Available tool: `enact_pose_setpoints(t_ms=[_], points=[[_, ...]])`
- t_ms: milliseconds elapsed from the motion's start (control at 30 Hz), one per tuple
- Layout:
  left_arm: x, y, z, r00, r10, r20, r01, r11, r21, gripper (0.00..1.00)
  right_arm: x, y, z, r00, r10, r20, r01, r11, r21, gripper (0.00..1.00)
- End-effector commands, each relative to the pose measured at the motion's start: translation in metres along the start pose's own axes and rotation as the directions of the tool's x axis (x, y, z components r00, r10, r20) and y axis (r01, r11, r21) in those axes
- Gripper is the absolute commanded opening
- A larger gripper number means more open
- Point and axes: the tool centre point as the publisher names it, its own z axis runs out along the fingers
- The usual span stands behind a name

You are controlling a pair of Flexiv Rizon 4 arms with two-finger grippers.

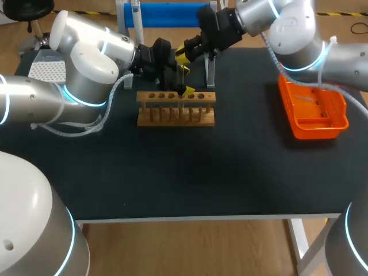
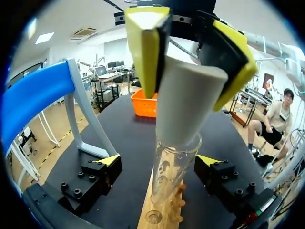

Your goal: Invert the test tube, pick up the pipette, mount the tip to pipette, aspirate from beaker and dispense into the tube, eject the tip, return the pipette, and cap with the stopper.

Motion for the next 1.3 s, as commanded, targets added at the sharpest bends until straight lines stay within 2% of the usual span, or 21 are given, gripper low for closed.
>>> enact_pose_setpoints(t_ms=[33, 700, 1100, 1133, 1200, 1300], points=[[-0.001, 0.000, 0.000, 1.000, -0.001, -0.002, 0.001, 1.000, -0.001, 1.00, 0.002, 0.000, -0.002, 1.000, 0.000, 0.002, 0.000, 1.000, 0.003, 0.00], [-0.001, 0.000, 0.000, 1.000, -0.001, -0.002, 0.001, 1.000, -0.001, 1.00, 0.006, -0.012, 0.004, 1.000, 0.023, -0.013, -0.023, 0.999, 0.022, 0.00], [-0.001, 0.000, 0.000, 1.000, -0.001, -0.002, 0.001, 1.000, -0.001, 1.00, 0.013, -0.030, 0.012, 0.998, 0.052, -0.035, -0.050, 0.997, 0.053, 0.00], [-0.001, 0.000, 0.000, 1.000, -0.001, -0.002, 0.001, 1.000, -0.001, 1.00, 0.013, -0.031, 0.012, 0.998, 0.057, -0.033, -0.055, 0.997, 0.050, 0.21], [-0.001, 0.000, 0.000, 1.000, -0.001, -0.002, 0.001, 1.000, -0.001, 1.00, 0.013, -0.032, 0.011, 0.998, 0.063, -0.026, -0.063, 0.998, 0.031, 1.00], [-0.001, 0.000, 0.000, 1.000, -0.001, -0.002, 0.001, 1.000, -0.001, 1.00, 0.013, -0.033, 0.007, 0.998, 0.067, -0.018, -0.068, 0.998, -0.008, 1.00]])
